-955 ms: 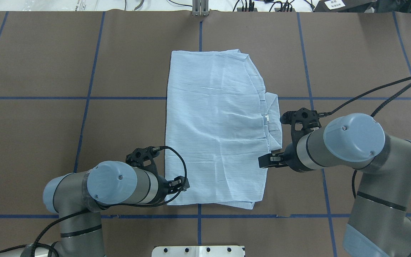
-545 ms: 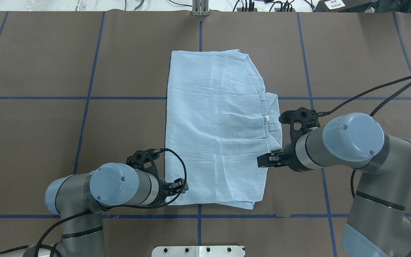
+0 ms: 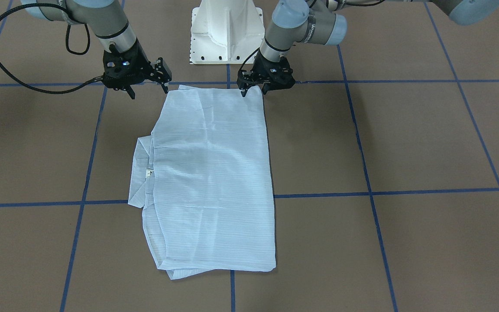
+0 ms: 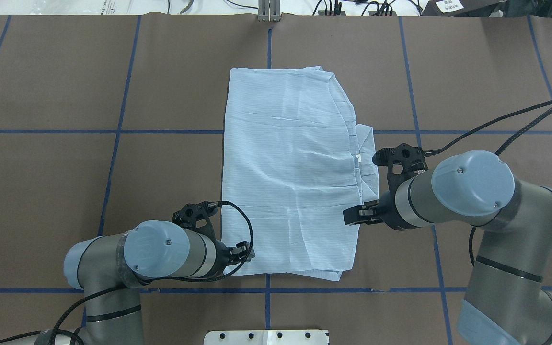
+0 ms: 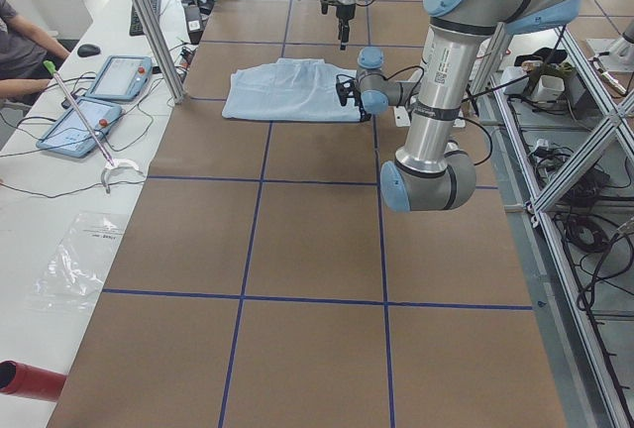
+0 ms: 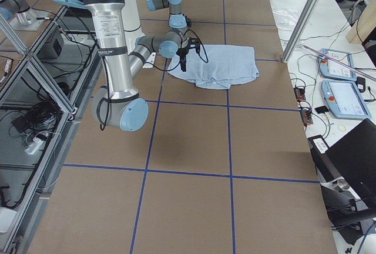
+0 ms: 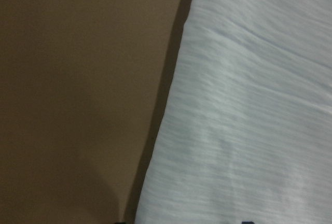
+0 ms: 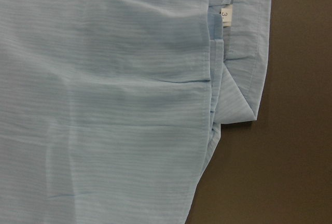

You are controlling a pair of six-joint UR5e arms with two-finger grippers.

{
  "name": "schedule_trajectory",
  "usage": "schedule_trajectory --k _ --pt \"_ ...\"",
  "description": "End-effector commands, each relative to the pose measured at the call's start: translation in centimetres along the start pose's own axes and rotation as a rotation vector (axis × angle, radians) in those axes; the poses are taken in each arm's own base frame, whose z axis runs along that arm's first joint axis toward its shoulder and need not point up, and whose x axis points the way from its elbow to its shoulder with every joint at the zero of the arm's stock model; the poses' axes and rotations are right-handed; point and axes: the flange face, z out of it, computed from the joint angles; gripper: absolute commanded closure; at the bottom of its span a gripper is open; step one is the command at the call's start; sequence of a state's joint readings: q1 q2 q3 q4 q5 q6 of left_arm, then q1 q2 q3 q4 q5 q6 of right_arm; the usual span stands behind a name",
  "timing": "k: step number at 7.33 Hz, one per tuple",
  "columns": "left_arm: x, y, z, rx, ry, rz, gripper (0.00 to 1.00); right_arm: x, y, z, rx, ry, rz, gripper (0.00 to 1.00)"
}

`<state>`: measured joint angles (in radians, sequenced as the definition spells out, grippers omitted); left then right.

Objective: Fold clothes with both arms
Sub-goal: 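Grasp the near shirt edge with the left gripper while the right gripper approaches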

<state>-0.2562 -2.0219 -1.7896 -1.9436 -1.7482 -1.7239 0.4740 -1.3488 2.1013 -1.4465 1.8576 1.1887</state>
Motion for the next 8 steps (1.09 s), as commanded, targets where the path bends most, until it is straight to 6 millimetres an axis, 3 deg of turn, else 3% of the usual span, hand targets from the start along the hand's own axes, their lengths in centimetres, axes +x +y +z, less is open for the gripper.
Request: schedule_trajectory --k 1,4,6,8 --pt "-0.02 0.16 0.22 -0.003 -0.003 0.001 0.21 0.00 -0.02 0.05 0.000 0.001 -0.001 0.00" --pt "0.02 0.45 0.35 -0.007 -0.004 0.003 0.26 0.00 0.00 0.05 -0.002 0.000 -0.003 0.00" --pt "0.02 0.46 0.35 -0.008 -0.005 0.003 0.45 0.03 -0.01 0.12 -0.002 0.002 -0.005 0.00" --pt "0.05 0.48 0.28 -0.008 -0.003 0.005 0.54 0.03 -0.01 0.12 -0.002 0.002 -0.005 0.00"
